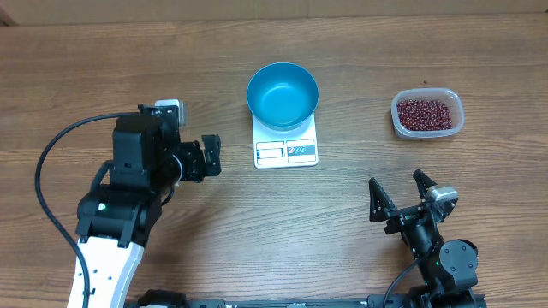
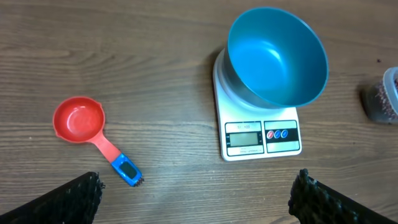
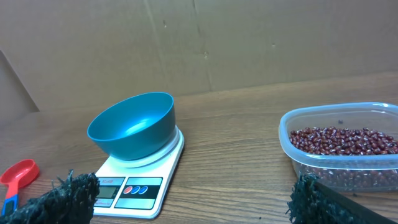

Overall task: Scoop item into bowl and weigh 150g on scale
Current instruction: 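Move the left gripper over the red scoop's blue handle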

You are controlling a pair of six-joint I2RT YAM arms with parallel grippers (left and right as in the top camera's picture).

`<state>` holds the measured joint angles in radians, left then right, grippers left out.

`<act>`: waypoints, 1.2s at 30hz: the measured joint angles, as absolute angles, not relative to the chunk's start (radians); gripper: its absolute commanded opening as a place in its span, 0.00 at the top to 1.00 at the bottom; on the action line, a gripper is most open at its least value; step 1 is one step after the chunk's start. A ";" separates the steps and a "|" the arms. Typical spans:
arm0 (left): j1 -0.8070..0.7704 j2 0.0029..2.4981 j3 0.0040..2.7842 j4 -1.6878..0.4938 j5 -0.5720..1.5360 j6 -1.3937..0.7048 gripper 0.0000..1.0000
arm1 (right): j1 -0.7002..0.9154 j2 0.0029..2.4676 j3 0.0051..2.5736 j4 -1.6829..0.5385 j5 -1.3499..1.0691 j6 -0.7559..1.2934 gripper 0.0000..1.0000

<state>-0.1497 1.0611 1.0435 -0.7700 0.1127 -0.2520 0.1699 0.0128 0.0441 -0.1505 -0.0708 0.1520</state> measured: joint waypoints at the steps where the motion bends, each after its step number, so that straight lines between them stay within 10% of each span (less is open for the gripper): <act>1: -0.150 1.068 1.044 -0.770 0.116 -0.252 0.00 | 0.170 0.013 0.044 -0.151 -0.070 0.152 0.00; 36: -0.145 1.553 1.048 -0.830 -0.244 -0.638 0.00 | 0.170 0.013 0.044 -0.151 -0.071 0.152 0.00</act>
<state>-0.1448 1.5528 1.0485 -0.8295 -0.2440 -0.6380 0.1699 0.0128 0.0441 -0.1509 -0.0708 0.1520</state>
